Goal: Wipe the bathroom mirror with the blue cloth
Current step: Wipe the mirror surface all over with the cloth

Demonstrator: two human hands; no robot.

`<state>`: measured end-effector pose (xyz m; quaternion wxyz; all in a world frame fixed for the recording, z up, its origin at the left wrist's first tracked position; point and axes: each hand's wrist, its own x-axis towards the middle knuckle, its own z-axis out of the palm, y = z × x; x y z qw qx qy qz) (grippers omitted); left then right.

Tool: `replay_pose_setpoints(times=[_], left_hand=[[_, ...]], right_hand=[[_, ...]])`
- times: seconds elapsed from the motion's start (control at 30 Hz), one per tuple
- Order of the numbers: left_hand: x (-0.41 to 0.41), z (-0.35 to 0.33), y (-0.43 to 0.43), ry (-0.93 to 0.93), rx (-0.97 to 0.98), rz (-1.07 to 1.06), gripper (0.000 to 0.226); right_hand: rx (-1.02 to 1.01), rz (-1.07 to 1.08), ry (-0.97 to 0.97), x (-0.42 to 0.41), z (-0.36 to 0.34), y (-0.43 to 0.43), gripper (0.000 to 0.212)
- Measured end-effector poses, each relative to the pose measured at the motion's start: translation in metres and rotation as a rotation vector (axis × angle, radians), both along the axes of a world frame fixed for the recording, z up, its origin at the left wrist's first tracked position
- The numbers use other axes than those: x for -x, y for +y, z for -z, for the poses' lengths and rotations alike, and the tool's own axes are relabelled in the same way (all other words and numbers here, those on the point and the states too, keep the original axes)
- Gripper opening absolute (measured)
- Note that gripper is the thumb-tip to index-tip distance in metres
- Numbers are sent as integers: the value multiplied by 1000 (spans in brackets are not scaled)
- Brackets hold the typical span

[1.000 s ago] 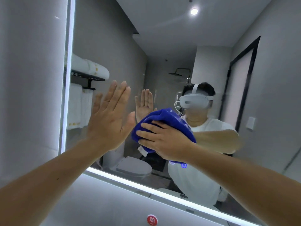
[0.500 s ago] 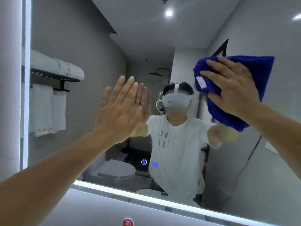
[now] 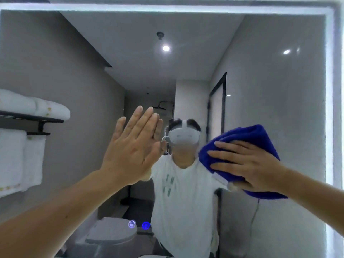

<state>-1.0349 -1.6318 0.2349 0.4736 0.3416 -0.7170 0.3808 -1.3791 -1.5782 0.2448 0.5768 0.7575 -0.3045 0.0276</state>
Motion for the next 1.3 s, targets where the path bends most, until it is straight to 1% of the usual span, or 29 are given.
replay_pose_setpoints(times=[0.1, 0.23, 0.3, 0.37, 0.4, 0.47, 0.57, 0.67, 0.73, 0.77, 0.8, 0.83, 0.87, 0.97, 1.07, 1.13, 1.17, 1.2, 1.23, 1.3], left_hand=[[15, -27, 2, -22, 32, -6, 67], [38, -62, 11, 28, 81, 50, 61], [47, -77, 18, 21, 114, 71, 61], [50, -91, 23, 9, 135, 82, 61], [50, -98, 26, 19, 134, 94, 62], [50, -112, 30, 60, 108, 107, 65], [47, -129, 33, 111, 72, 98, 73], [40, -134, 36, 138, 38, 83, 77], [33, -130, 38, 140, 15, 61, 78], [30, -127, 38, 126, 4, 38, 77], [27, -125, 38, 107, 2, 7, 76], [23, -124, 37, 89, 5, -21, 75], [20, -123, 36, 73, 7, -36, 73], [9, -125, 34, 69, 4, -38, 74], [-1, -127, 31, 75, 19, -12, 76], [-7, -130, 28, 82, 30, -4, 74], [-10, -131, 26, 80, 35, -4, 72], [-12, -132, 25, 79, 45, -4, 71], [-11, -136, 23, 81, 56, 2, 70], [-8, -142, 22, 86, 64, 11, 71]], right_hand=[[99, 40, -332, 20, -71, 11, 54], [257, -9, -752, 8, -166, 7, 56], [304, -23, -907, -9, -206, 2, 55], [337, -38, -992, -32, -223, -6, 54], [349, -63, -999, -43, -222, -11, 54], [321, -156, -900, -62, -198, -18, 54], [181, -229, -608, -82, -132, -26, 55], [14, -151, -292, -84, -80, -24, 53], [-117, -119, 9, -75, -69, -20, 53], [-165, -117, 125, -68, -73, -18, 54], [-174, -107, 193, -62, -83, -17, 56], [-136, -94, 193, -57, -98, -17, 58], [-70, -92, 105, -54, -116, -19, 58], [115, -159, -349, -63, -178, -22, 56], [281, -162, -716, -100, -230, -34, 53], [344, -173, -949, -137, -241, -46, 53], [357, -186, -1005, -154, -236, -53, 55], [360, -210, -989, -169, -223, -60, 57], [353, -240, -899, -179, -207, -64, 58], [297, -285, -618, -190, -171, -70, 57]])
